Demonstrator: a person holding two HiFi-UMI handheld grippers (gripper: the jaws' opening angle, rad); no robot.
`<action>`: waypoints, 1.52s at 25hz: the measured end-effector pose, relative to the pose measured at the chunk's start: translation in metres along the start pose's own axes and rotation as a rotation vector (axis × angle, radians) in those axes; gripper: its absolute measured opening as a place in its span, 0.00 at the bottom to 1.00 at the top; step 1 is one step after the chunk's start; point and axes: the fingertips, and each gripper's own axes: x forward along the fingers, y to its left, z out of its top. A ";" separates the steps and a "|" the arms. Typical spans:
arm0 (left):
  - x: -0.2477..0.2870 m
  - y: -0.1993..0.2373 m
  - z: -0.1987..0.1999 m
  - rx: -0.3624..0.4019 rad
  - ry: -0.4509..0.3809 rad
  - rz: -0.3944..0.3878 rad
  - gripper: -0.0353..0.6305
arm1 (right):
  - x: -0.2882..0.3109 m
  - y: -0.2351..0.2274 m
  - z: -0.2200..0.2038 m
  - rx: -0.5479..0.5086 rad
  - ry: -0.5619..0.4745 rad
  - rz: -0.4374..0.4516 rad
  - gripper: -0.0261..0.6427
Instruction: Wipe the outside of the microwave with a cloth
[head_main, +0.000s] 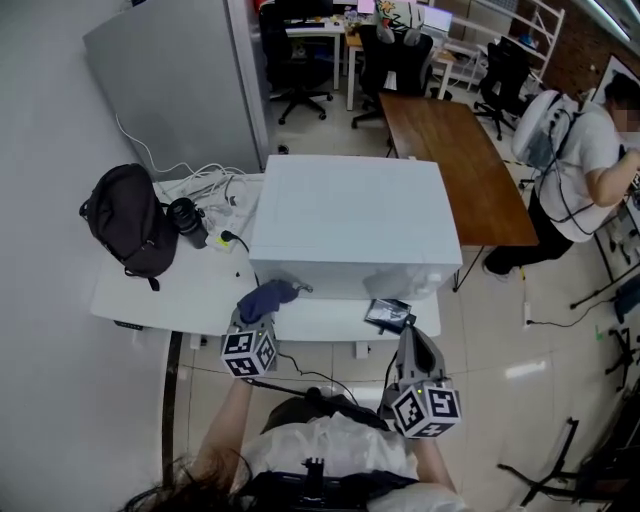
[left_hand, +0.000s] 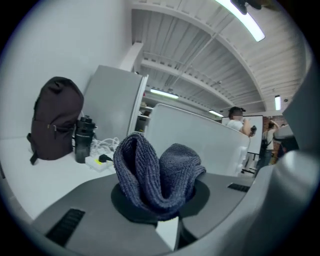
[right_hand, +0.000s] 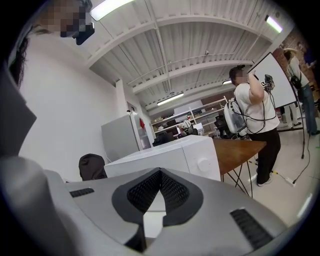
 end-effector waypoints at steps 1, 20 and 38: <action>-0.002 -0.016 -0.004 0.012 0.012 -0.053 0.13 | -0.001 -0.003 0.000 -0.001 -0.001 -0.010 0.07; 0.077 -0.345 -0.074 0.265 0.188 -0.711 0.13 | -0.028 -0.050 0.000 -0.014 -0.010 -0.176 0.07; 0.045 -0.072 -0.053 0.080 0.097 -0.071 0.13 | -0.007 -0.029 -0.017 -0.010 0.047 -0.066 0.07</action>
